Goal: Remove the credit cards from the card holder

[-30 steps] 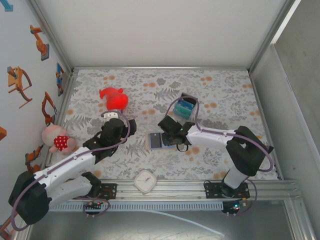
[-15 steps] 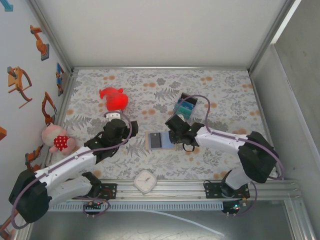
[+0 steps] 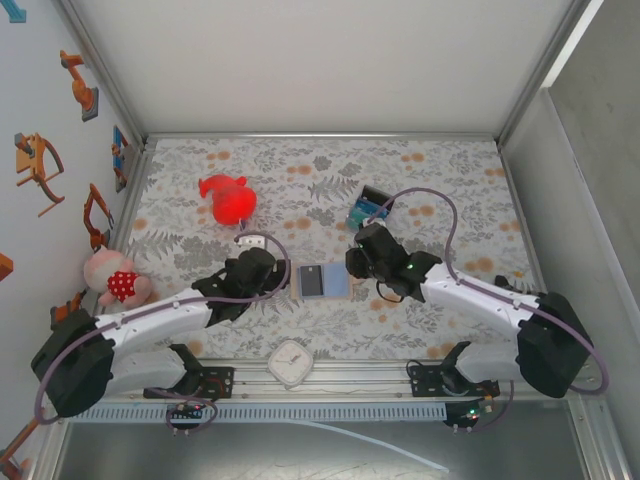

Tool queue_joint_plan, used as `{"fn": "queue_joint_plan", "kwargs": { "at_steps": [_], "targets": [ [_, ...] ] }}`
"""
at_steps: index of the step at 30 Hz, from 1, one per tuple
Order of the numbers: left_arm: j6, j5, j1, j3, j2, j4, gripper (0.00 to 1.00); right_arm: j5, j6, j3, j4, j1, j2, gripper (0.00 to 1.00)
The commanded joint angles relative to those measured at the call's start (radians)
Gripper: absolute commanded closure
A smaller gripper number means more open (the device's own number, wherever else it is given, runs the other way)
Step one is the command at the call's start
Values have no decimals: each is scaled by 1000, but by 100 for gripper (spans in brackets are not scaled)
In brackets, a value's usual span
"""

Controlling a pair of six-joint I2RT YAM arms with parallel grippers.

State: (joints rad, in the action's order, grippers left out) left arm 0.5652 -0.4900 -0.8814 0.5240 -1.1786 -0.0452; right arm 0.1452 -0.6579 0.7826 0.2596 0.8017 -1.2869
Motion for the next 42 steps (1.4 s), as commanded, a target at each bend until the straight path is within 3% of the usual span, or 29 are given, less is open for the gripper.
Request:
{"fn": "queue_joint_plan", "kwargs": {
  "at_steps": [1,10,22,42],
  "targets": [
    [15,-13,-22,37,-55,5,3,-107,-19,11,-44,-18,-38,72],
    [-1,42,-44,71,-203,58,3,-369,-71,45,-145,-57,-233,79],
    [-3,75,-43,101,-297,31,3,-455,-93,81,-175,-67,-364,84],
    [17,65,-42,110,-331,-27,3,-561,-149,32,-299,-104,-409,86]
  ]
}}
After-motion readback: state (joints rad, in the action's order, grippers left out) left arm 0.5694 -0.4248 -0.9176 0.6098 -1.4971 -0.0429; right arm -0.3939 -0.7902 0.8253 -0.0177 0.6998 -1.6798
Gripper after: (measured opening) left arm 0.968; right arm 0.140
